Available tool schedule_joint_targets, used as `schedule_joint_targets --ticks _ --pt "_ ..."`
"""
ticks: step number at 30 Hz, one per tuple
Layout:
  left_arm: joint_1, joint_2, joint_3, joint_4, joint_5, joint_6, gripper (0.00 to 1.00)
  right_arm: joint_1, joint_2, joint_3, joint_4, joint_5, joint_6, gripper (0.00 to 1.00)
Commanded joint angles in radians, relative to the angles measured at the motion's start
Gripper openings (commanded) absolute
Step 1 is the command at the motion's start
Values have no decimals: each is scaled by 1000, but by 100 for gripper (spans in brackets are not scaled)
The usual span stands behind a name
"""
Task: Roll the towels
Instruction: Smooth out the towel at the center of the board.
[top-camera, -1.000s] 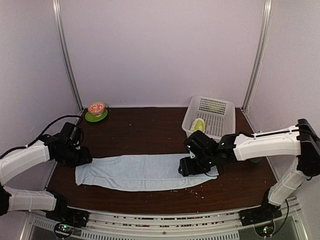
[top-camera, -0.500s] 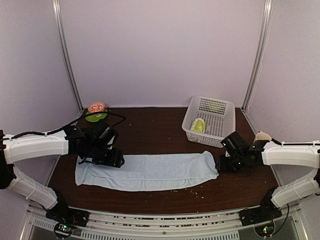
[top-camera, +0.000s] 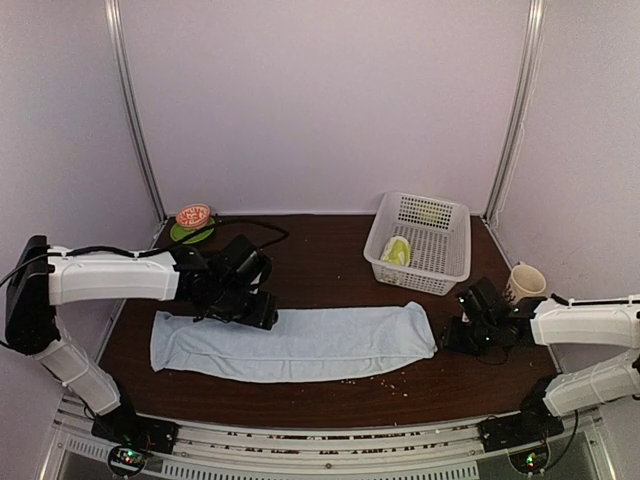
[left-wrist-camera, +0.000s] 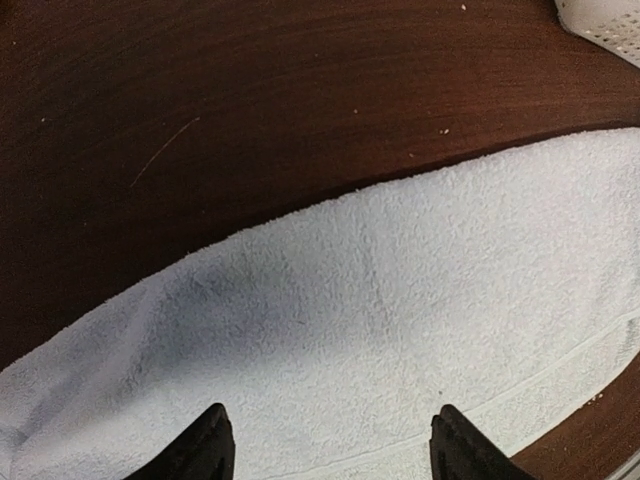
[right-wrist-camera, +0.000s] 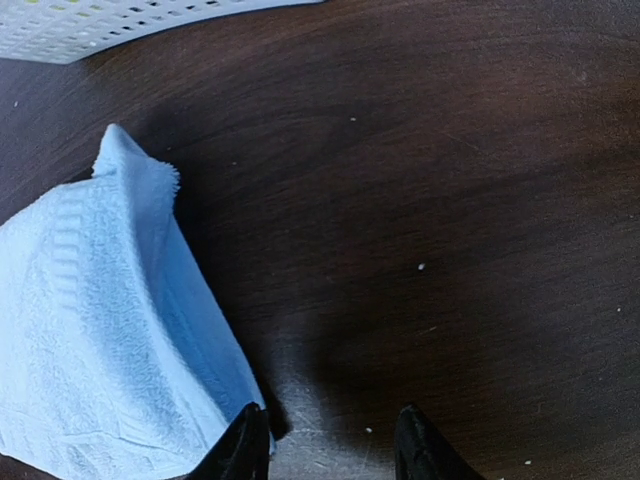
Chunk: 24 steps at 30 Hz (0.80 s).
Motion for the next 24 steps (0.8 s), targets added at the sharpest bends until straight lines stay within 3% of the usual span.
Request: schedule_joint_targets --ticks 1,14,24 --pt "3 57 42 13 -63 41 68 -23 -3 -31 24 11 33 42" --pt "32 124 -9 37 -66 36 67 -29 78 -67 167 -117 100 41" --pt "32 147 -34 61 -49 29 66 -10 102 -52 170 -162 109 42"
